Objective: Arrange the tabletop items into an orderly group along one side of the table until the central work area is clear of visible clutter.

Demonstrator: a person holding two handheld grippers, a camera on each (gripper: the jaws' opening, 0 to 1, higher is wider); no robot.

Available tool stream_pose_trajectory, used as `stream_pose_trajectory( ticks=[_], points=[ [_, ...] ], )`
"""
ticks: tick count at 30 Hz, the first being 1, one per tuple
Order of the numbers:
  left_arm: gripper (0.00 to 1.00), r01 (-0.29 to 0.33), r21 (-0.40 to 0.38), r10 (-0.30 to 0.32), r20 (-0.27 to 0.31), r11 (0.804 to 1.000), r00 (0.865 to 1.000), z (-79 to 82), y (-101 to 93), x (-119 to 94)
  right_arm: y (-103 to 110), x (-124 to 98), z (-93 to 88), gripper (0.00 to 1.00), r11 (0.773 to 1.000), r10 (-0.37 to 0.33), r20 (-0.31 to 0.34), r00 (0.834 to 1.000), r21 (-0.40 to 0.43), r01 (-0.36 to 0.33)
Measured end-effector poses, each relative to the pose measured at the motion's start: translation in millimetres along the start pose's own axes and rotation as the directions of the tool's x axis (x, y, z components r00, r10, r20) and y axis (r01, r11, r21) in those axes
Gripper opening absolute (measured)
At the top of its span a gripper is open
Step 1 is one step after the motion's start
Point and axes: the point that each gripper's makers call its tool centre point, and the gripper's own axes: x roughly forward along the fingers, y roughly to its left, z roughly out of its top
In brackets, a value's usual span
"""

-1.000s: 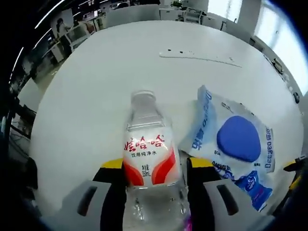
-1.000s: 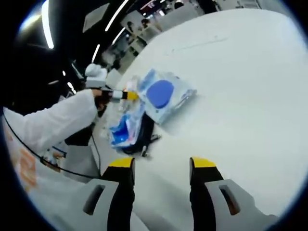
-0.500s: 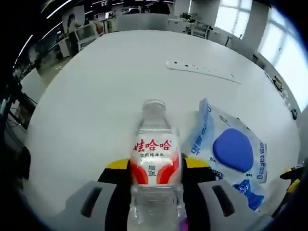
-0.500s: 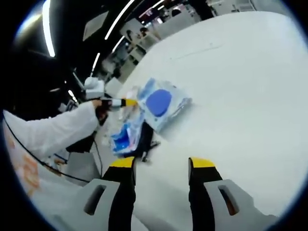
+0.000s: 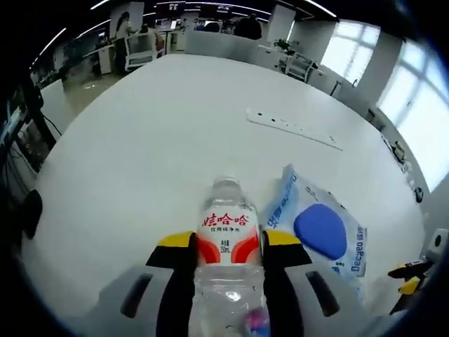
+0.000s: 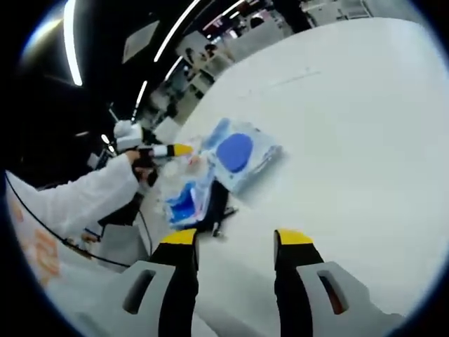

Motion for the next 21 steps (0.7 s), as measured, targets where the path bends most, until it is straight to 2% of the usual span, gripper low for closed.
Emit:
stream_pose_trajectory(
  ticks=[6,8,12,18,21],
  points=[
    [0.37,0.000,-0.001,0.000,-0.023,1.000,1.000,-7.3,0.7,7,0,-2,-2.1,0.41,1.000,-0.003,-0.003,1.000,0.001,0.003],
    [0.37,0.000,-0.008,0.000,-0.015,1.000,1.000,-5.1,-0.3,6,-2,-3,-1.5,0.41,1.000,-0.007,0.001,1.000,0.007,0.007],
    [0.38,0.013,0.045,-0.010,-0.058,0.999,0.998,-8.9,-2.0,10,-4,-4,-1.5,0.41,1.000,-0.012,0.004,1.000,0.019,0.012],
    [0.38,0.014,0.023,-0.012,-0.059,1.000,0.998,-8.3,-0.3,13,-3,-1,-4.5,0.41,1.000,-0.010,-0.009,1.000,0.028,0.010],
    [0.39,0.011,0.043,-0.008,-0.078,0.999,0.997,-11.6,-1.7,15,-1,2,-6.5,0.41,1.000,-0.003,-0.022,1.000,0.029,0.003]
  ],
)
